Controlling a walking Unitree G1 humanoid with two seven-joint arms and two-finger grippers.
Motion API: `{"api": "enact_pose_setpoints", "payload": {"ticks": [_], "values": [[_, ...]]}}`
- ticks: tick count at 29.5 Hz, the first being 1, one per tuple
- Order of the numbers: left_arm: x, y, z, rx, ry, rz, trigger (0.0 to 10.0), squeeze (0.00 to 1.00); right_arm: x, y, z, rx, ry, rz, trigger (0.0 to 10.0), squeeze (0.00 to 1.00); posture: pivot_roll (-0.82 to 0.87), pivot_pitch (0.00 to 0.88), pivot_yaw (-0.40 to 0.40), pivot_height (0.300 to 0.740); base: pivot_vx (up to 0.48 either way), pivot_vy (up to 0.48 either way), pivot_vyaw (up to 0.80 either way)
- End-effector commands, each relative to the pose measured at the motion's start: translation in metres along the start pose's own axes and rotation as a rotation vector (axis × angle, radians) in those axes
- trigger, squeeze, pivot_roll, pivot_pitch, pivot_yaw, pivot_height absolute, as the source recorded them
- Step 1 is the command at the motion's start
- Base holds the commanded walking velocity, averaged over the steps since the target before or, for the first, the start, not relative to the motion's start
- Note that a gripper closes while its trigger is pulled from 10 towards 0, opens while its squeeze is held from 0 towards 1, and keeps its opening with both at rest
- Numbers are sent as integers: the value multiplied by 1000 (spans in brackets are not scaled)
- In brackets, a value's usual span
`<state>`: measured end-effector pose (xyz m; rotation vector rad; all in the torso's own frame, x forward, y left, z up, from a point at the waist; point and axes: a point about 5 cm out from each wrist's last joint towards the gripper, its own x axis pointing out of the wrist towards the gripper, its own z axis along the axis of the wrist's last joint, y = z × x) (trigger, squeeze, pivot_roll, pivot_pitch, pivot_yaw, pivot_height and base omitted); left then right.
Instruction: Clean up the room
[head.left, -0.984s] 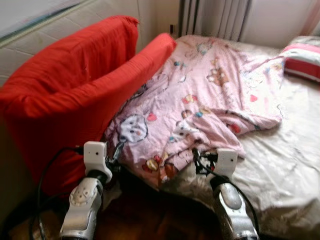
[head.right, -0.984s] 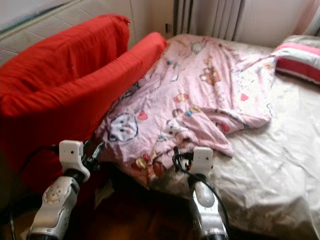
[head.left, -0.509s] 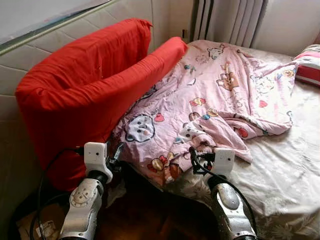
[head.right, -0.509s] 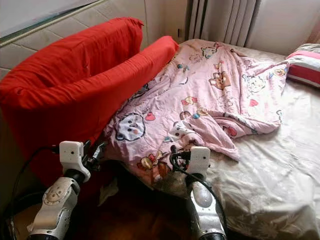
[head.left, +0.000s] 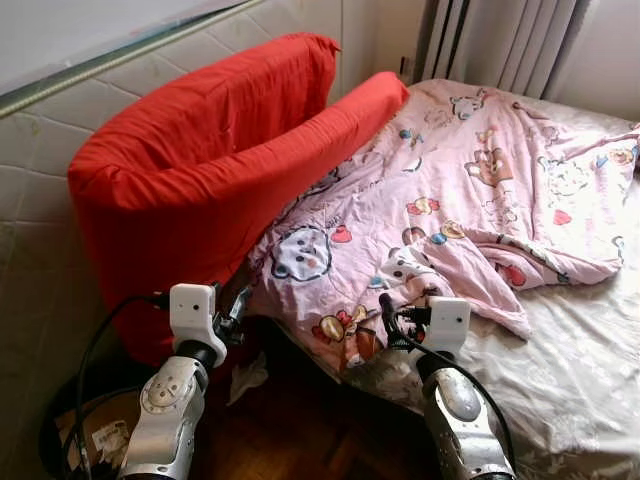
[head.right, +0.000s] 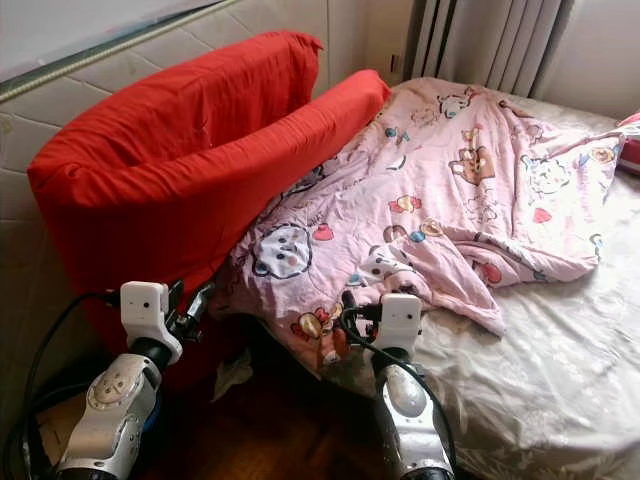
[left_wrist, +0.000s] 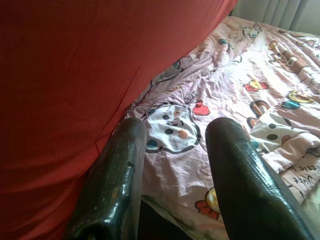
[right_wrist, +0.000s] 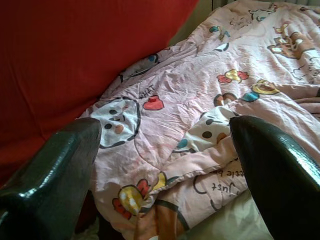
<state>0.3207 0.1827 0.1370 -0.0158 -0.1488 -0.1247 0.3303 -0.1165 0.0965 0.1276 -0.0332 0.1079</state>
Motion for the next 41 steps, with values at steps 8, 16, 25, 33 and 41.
{"api": "enact_pose_setpoints", "payload": {"ticks": [8,16,25,33,41], "values": [[-3,2,-1,-3,7,10,10000,0,-3,2,-3,-2,9,6,10000,0,109,217,22,740,281,0,0],[-2,2,0,-8,4,10,10000,0,-3,5,-3,-31,3,30,10000,0,107,226,20,740,309,0,270],[-2,2,0,-8,3,11,10000,0,-3,4,-3,-22,7,23,10000,0,107,230,19,740,323,0,0],[-2,1,0,-11,4,9,10000,0,-3,4,-4,-23,11,22,10000,0,106,231,19,740,323,0,0],[-3,1,0,-11,5,8,10000,0,-4,4,-5,-22,18,22,10000,0,104,234,18,740,322,0,0]]}}
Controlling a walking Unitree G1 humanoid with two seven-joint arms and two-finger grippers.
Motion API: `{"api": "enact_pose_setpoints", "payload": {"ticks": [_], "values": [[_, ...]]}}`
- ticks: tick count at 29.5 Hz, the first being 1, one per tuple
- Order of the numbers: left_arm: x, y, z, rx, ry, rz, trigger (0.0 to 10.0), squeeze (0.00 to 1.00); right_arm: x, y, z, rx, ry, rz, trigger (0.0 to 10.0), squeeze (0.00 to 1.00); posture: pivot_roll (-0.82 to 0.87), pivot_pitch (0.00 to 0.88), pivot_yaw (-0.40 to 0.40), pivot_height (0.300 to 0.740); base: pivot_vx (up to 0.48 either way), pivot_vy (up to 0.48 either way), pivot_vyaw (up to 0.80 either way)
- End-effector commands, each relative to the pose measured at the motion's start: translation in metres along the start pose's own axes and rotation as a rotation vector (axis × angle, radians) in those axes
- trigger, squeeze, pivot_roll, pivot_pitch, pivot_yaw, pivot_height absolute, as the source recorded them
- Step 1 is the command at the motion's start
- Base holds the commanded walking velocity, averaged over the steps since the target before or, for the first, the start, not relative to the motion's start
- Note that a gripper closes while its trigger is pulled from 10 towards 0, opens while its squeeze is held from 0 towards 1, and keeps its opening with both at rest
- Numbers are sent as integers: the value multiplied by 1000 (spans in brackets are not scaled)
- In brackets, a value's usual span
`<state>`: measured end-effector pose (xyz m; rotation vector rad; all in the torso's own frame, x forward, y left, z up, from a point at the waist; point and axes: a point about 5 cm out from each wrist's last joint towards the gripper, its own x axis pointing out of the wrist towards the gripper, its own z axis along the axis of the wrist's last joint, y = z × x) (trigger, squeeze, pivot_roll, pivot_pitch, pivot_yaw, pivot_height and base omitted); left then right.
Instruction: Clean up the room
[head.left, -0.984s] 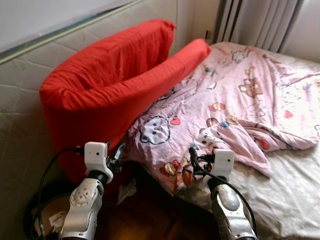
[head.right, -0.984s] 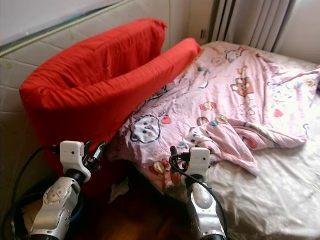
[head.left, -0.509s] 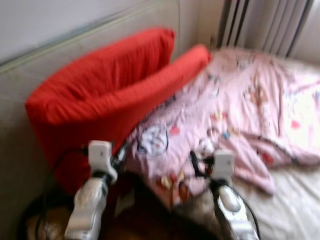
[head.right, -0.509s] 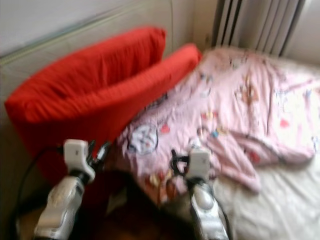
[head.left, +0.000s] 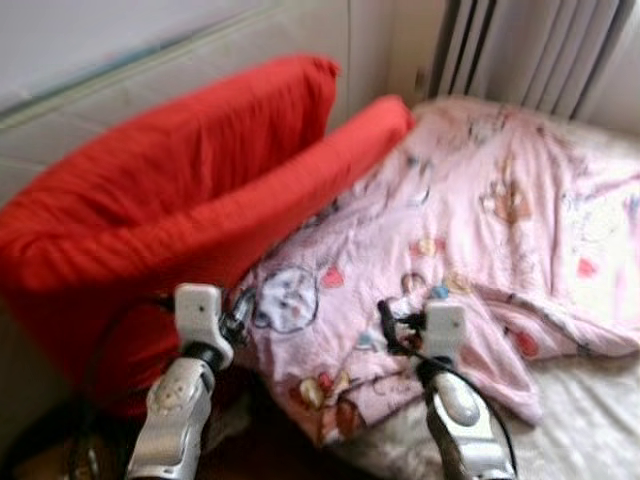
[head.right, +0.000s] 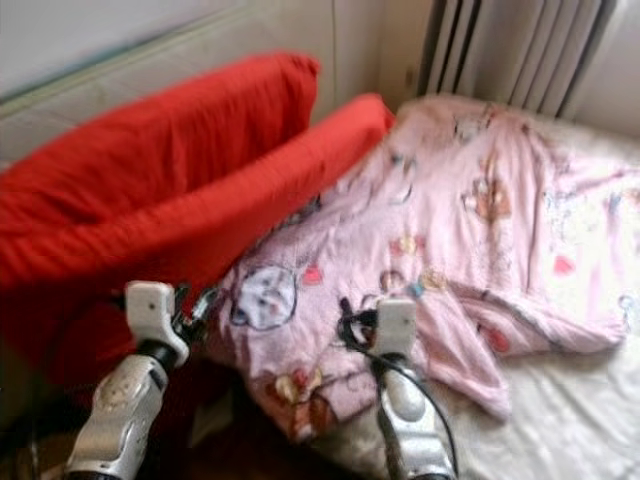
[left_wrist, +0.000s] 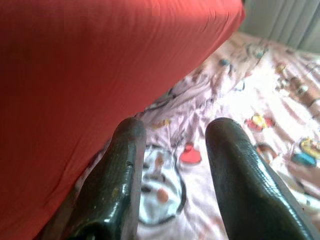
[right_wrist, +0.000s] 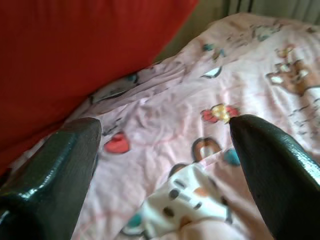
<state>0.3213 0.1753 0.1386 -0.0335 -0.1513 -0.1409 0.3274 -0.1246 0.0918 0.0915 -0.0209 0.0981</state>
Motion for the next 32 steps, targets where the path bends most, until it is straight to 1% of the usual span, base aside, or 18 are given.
{"api": "enact_pose_setpoints", "payload": {"ticks": [1,3,14,18,21,24,26,27,32], "values": [[-5,8,-1,7,9,22,10000,0,0,12,-1,13,6,33,10000,0,104,234,18,740,307,0,0],[-5,8,-2,6,9,21,10000,0,0,12,-2,12,9,32,10000,0,105,235,18,740,279,0,0],[-5,6,-2,6,12,9,10000,0,0,7,-7,-5,44,4,10000,0,103,236,19,740,0,0,0],[-5,6,-2,5,14,7,10000,0,1,6,-6,-7,40,-9,10000,0,105,234,18,740,0,0,0],[-6,5,-3,4,16,4,10000,0,3,2,-9,-14,75,-47,10000,0,105,233,18,740,0,0,0],[-5,5,-3,3,16,2,10000,0,4,0,-10,-23,98,-61,10000,0,105,233,18,740,0,0,0],[-5,4,-3,3,17,0,10000,0,4,0,-10,-20,95,-65,10000,0,105,231,19,716,0,0,0],[-5,4,-3,3,17,0,10000,0,4,0,-10,-20,95,-65,10000,0,105,231,19,716,0,0,0],[-5,3,-4,3,19,-6,10000,0,4,1,-10,-27,93,-60,10000,0,106,224,19,681,0,0,0]]}}
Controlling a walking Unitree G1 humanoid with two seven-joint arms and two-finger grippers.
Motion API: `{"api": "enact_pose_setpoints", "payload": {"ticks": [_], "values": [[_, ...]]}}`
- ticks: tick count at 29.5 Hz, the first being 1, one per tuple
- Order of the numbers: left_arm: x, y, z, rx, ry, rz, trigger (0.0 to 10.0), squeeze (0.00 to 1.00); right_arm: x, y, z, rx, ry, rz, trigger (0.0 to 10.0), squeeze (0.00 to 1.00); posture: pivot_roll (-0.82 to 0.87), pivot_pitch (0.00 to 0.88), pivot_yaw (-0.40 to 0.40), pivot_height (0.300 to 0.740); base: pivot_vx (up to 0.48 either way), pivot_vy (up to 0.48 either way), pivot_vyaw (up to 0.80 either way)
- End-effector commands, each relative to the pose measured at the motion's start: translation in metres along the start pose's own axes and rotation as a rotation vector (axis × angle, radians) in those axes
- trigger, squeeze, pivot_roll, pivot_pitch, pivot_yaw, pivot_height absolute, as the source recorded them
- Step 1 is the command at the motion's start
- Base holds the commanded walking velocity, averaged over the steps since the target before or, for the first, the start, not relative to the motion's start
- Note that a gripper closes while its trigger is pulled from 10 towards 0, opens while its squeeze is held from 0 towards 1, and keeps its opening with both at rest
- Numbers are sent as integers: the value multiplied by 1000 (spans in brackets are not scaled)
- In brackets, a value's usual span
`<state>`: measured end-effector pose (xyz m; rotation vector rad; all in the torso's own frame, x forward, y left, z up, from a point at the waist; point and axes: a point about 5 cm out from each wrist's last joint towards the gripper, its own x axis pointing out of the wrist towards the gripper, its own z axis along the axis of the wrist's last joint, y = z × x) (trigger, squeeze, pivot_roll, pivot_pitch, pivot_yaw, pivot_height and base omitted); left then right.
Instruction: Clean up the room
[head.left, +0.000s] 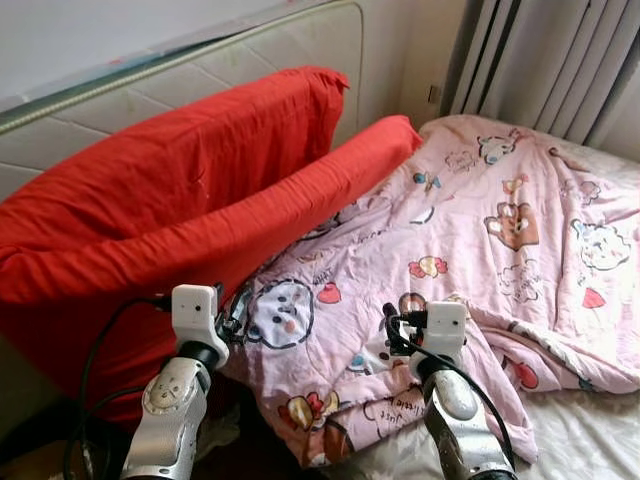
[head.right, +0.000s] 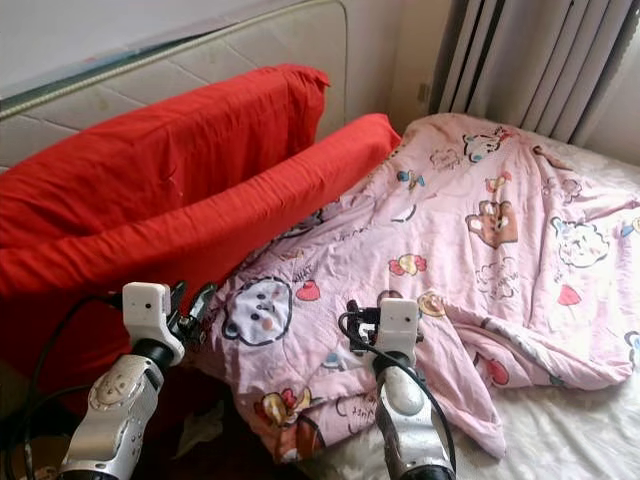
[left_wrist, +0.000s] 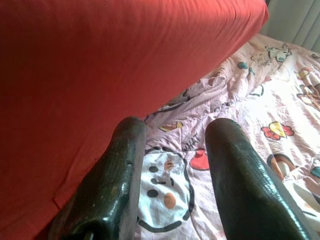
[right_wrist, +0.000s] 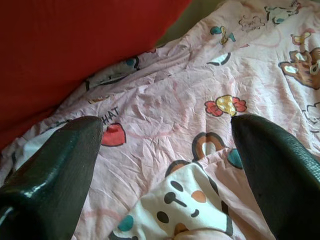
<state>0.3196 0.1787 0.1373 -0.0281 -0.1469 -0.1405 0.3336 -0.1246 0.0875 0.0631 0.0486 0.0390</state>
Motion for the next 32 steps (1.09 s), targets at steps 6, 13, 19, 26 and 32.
{"api": "enact_pose_setpoints", "payload": {"ticks": [6,13,19,26,32], "values": [[-4,-1,-3,-2,15,-9,10000,0,-1,3,-6,-5,28,-3,10000,0,106,221,20,652,0,0,0],[-4,-1,-3,-2,16,-11,10000,0,-1,-1,-6,-13,22,-31,10000,0,107,225,20,652,0,0,0],[-6,0,-4,-1,20,-6,10000,0,0,-1,-5,-12,20,-32,10000,0,108,234,18,652,0,0,0],[-7,0,-4,-1,22,-2,10000,0,0,-1,-6,-14,28,-29,10000,0,109,240,16,652,0,0,0],[-7,0,-5,-2,24,0,10000,0,0,-1,-7,-15,32,-38,10000,0,108,243,16,652,0,0,0]]}}
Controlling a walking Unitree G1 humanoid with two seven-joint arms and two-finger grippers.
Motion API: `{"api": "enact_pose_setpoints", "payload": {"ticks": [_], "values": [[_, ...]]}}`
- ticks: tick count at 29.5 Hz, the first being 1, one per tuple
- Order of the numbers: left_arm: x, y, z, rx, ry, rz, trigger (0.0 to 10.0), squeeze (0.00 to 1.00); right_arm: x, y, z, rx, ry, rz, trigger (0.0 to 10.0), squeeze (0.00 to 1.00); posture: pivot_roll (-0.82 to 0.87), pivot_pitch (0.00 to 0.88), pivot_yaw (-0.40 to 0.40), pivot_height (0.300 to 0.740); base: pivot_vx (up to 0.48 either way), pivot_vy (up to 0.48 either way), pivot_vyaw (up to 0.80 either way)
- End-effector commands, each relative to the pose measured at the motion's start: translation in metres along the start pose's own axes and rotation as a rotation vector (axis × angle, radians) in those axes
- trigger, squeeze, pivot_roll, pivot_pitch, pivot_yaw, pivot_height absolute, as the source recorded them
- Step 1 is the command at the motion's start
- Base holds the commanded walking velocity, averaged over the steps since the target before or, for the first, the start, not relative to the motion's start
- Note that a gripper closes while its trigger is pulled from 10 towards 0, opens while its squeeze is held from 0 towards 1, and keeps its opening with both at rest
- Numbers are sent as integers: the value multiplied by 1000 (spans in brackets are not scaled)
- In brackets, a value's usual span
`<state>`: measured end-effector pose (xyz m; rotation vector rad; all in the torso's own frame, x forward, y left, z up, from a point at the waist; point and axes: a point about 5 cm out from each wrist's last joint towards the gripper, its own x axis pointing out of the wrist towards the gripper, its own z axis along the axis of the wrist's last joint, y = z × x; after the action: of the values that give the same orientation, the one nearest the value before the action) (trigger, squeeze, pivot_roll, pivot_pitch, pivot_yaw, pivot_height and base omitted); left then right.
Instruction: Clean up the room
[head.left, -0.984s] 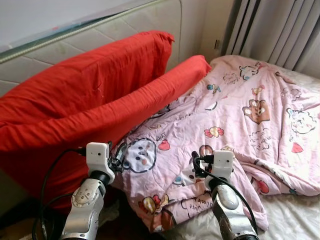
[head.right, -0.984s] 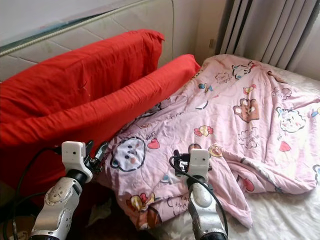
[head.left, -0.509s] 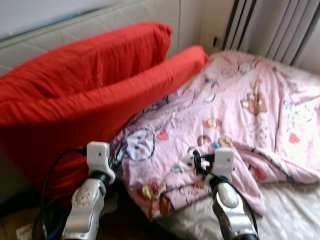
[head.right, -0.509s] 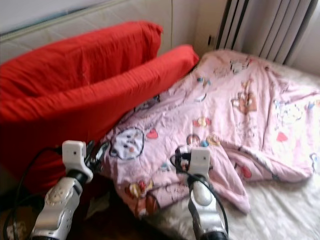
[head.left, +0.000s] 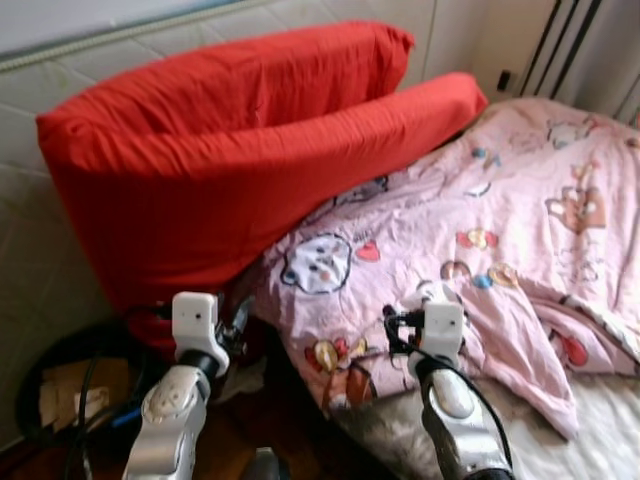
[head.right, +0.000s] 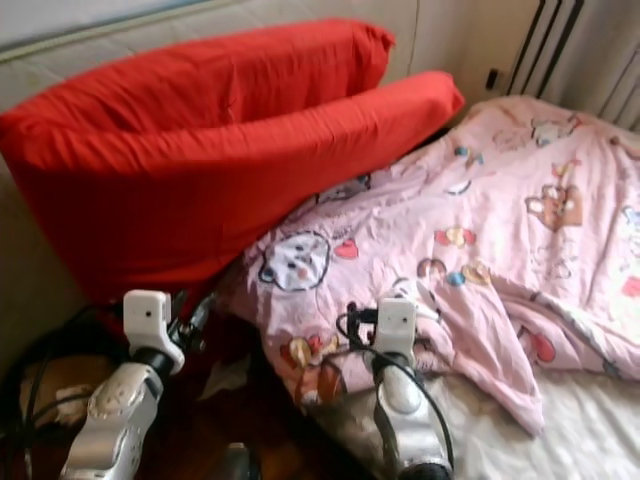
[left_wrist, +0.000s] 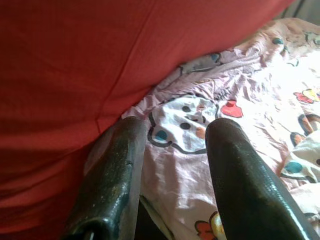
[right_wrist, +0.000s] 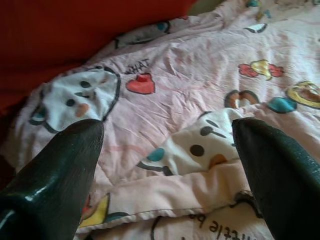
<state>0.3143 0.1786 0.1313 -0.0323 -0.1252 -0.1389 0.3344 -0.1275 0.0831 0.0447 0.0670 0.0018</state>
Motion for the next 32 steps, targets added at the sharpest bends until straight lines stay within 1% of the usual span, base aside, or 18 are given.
{"api": "enact_pose_setpoints", "payload": {"ticks": [1,9,13,16,18,23,27,29,32], "values": [[-1,0,0,3,3,-3,10000,0,-1,2,-3,1,15,0,10000,0,108,243,16,652,0,0,0],[-3,1,-1,-1,7,3,10000,0,0,3,-4,11,29,3,10000,0,109,248,14,652,0,0,0],[-3,1,-2,-14,13,10,10000,0,0,4,-4,16,33,12,10000,0,110,249,13,652,0,0,-552],[-3,2,-2,-13,13,14,10000,0,0,4,-3,17,18,13,10000,0,110,249,13,652,0,300,-525],[-3,3,-1,-12,12,14,10000,0,0,5,-2,18,10,14,10000,0,111,250,14,652,0,319,0],[-3,3,-1,-4,12,13,10000,0,0,5,-2,21,9,8,10000,0,112,250,14,652,0,0,0],[-3,3,-1,-1,13,12,10000,0,1,4,-4,23,37,1,10000,0,113,251,15,652,0,0,0],[-3,3,-1,0,13,11,10000,0,1,4,-4,43,40,2,10000,0,114,252,16,652,0,0,-706],[-3,3,-1,0,13,11,10000,0,1,5,-3,40,31,6,10000,0,114,252,17,652,0,0,-700]]}}
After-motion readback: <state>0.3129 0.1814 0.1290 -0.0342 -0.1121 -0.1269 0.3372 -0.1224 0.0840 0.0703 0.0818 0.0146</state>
